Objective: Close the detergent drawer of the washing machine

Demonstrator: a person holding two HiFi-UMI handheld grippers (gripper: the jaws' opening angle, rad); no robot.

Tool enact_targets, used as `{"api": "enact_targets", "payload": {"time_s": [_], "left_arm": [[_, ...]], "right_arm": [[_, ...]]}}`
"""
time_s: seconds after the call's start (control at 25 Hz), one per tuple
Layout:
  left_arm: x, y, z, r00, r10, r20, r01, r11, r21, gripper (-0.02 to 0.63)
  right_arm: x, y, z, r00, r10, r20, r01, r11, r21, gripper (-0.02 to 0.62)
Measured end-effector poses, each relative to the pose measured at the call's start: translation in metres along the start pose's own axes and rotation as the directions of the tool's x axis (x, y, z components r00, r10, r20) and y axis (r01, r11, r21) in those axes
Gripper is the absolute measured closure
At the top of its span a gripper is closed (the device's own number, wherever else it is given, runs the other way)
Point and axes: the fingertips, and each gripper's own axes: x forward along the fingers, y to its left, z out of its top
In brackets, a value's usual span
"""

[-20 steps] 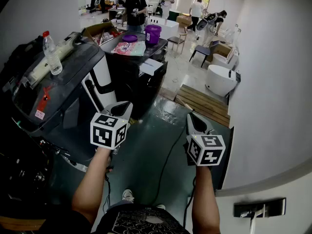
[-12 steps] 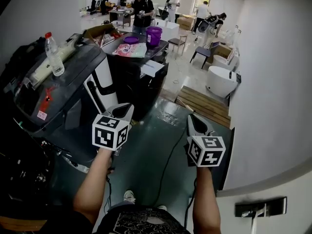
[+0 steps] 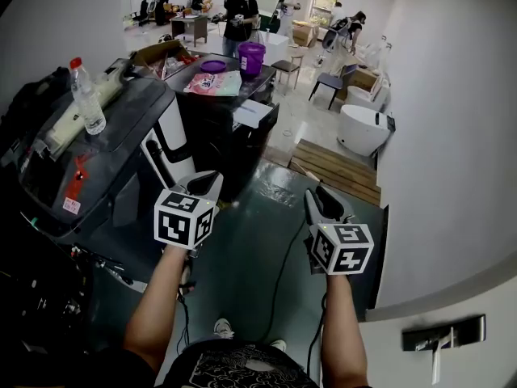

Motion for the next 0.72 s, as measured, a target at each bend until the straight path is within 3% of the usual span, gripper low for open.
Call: {"api": "enact_targets", "payload": {"time_s": [0.24, 0.56, 0.72], "left_arm": [[0.006, 0.019, -0.002, 0.999, -0.044, -0.002, 0.044, 0.999, 0.0, 0.606], [0.009, 0.031, -0.002, 0.997, -0.08, -0.002, 0.08, 0.997, 0.006, 0.606], [0.009, 0.037, -0.002, 0.996, -0.093, 0.0, 0.093, 0.996, 0.008, 0.606]], "right_arm": [[0.013, 0.016, 0.002, 1.0, -0.03, -0.003, 0.03, 0.999, 0.013, 0.435], [0.02, 0.024, 0.003, 0.997, -0.076, 0.006, 0.076, 0.997, 0.034, 0.277], [0.022, 0.026, 0.005, 0.995, -0.098, 0.013, 0.098, 0.994, 0.045, 0.234]]}}
